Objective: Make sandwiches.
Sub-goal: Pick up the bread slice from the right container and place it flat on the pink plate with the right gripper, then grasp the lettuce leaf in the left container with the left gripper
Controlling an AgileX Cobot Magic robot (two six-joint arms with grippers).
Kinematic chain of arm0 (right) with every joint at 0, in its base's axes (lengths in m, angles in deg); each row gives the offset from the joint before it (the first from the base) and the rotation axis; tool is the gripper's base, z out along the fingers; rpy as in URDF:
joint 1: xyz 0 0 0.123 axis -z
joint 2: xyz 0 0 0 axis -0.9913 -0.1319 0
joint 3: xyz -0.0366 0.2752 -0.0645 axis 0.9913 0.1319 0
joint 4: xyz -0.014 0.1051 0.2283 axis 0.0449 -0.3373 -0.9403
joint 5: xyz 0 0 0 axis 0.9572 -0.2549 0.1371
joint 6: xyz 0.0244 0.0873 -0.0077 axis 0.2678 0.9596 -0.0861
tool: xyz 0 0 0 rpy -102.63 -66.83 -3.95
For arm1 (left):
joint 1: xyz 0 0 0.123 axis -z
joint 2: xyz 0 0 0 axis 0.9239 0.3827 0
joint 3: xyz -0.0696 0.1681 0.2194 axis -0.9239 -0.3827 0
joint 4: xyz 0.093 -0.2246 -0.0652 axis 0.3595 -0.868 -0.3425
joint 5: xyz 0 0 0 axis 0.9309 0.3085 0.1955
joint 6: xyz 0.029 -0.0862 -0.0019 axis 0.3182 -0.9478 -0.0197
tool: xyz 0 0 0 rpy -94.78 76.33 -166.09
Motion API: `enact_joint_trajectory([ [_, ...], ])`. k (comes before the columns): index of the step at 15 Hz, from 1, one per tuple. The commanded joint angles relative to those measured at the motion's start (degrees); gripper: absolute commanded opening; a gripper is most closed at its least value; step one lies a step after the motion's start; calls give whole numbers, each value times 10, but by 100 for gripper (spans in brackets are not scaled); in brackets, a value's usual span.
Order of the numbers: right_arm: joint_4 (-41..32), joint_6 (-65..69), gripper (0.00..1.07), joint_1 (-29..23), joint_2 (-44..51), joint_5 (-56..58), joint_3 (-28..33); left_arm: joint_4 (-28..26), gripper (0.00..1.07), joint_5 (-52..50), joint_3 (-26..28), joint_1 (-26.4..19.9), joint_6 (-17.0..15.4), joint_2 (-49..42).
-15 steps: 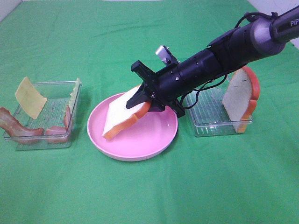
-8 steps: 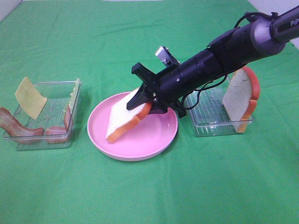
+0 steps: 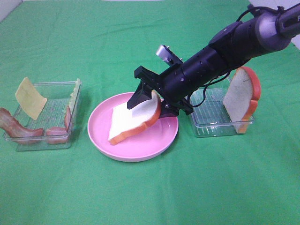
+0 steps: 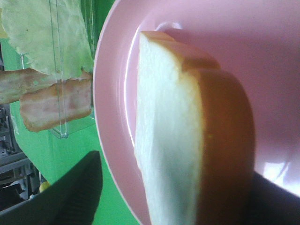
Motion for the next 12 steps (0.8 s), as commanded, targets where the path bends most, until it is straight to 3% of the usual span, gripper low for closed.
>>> enact_joint_trajectory([
  [1, 72, 41, 64, 1, 23, -4, -6, 1, 98, -2, -2, 3, -2, -10],
  [5, 198, 119, 64, 1, 65, -2, -6, 1, 98, -2, -2, 3, -2, -10],
  [9, 266, 167, 66, 1, 128, 9, -6, 1, 98, -2, -2, 3, -2, -10],
  [12, 339, 235, 92, 1, 174, 30, -17, 1, 98, -2, -2, 3, -2, -10],
])
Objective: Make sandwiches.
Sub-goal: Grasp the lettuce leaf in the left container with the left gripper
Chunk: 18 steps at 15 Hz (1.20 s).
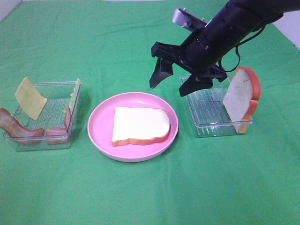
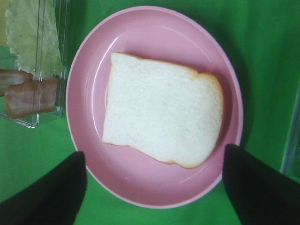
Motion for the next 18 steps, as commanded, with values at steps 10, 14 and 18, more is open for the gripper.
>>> enact_joint_trajectory([
  [10, 317, 128, 99, 76, 63, 307, -222, -1, 98, -2, -2, 3, -1, -10],
  [14, 315, 98, 99, 187, 64, 316, -223, -1, 98, -2, -2, 3, -1, -10],
  [18, 327, 62, 99, 195, 70, 332, -214, -1, 98, -2, -2, 3, -1, -10],
])
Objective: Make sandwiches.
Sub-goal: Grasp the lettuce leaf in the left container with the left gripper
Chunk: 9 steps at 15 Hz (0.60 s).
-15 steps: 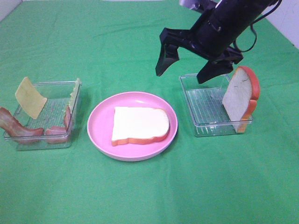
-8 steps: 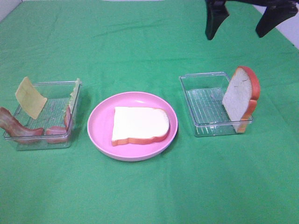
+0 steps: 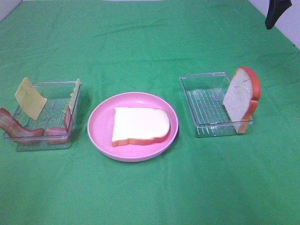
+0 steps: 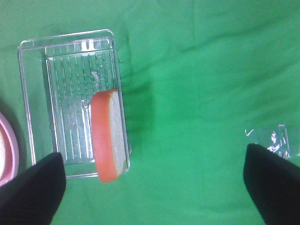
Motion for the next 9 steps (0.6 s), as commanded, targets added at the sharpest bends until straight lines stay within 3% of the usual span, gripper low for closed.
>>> enact_joint_trajectory([
  [1, 3, -26, 99, 2, 13, 69, 15, -1, 98, -2, -2, 3, 0, -10],
  [5, -4, -25, 99, 2, 127, 62, 155, -1, 98, -2, -2, 3, 0, -10],
  [9, -6, -8, 99, 2, 321, 58, 310, -1, 98, -2, -2, 3, 0, -10],
])
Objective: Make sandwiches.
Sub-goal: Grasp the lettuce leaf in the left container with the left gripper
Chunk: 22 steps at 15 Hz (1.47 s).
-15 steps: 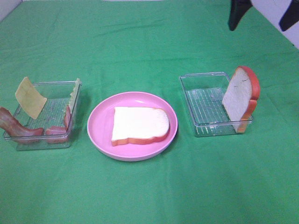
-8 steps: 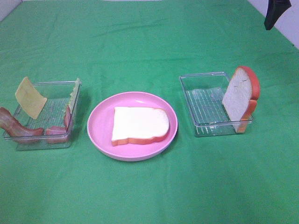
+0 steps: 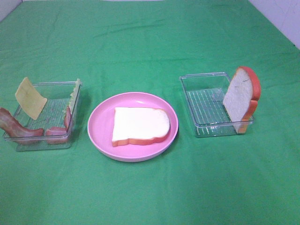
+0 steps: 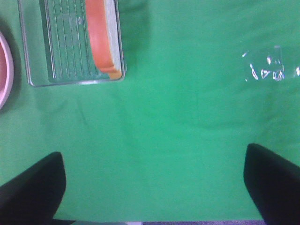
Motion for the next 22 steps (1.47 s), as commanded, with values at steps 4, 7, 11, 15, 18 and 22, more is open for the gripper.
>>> enact_joint_trajectory([
  [4, -21, 11, 99, 2, 272, 33, 164, -1, 98, -2, -2, 3, 0, -10],
  [7, -21, 9, 99, 2, 463, -18, 276, -1, 98, -2, -2, 3, 0, -10],
  [11, -15, -7, 99, 2, 647, -43, 367, -1, 98, -2, -2, 3, 1, -7],
  [15, 3, -7, 99, 2, 764, -42, 427, -1, 98, -2, -2, 3, 1, -7],
  [18, 3, -6, 99, 1, 778, -52, 453, -2, 98, -2, -2, 3, 1, -6],
  [22, 3, -9, 99, 1, 779, -66, 463, -3, 98, -2, -2, 3, 1, -6],
])
